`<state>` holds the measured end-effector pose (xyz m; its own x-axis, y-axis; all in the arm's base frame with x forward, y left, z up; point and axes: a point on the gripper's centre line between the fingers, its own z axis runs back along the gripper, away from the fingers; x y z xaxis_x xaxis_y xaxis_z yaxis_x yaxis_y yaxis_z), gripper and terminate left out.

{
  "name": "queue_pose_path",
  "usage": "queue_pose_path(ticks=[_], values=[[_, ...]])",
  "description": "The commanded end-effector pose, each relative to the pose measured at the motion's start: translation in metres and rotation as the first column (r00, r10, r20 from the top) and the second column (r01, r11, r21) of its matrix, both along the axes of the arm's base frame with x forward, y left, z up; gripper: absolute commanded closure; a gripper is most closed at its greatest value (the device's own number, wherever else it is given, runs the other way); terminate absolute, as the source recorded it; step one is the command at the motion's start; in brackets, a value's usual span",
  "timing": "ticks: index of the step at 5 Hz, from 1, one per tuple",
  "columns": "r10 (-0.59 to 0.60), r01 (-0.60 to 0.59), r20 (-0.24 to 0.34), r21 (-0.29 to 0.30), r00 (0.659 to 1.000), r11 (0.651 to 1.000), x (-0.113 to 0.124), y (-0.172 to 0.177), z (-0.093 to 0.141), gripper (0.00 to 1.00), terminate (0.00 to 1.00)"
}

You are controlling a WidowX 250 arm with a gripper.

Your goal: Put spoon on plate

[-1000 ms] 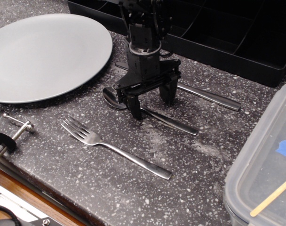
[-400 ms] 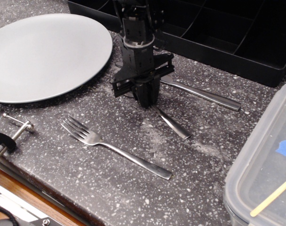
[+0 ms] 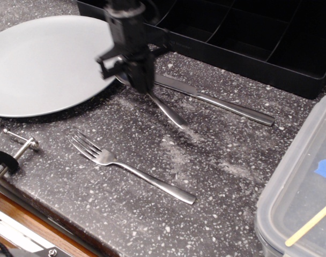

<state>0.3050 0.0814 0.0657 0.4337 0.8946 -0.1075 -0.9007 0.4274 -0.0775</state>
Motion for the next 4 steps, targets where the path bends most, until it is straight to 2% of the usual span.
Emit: queue_pose_path(ticks=[1,2,3,4], values=[[0.022,-0.021,0.105,-0.016,0.994,1.000,0.002,0.082,0.033,1.00,0.00],[0.031,-0.027,0.091,-0.042,0.995,0.999,0.006,0.117,0.038,1.00,0.00],[0.074,-0.073,0.030,-0.029,0.997,0.997,0.020,0.145,0.024,1.00,0.00],[0.083,-0.083,0.003,0.007,0.997,0.997,0.024,0.159,0.012,1.00,0.00]])
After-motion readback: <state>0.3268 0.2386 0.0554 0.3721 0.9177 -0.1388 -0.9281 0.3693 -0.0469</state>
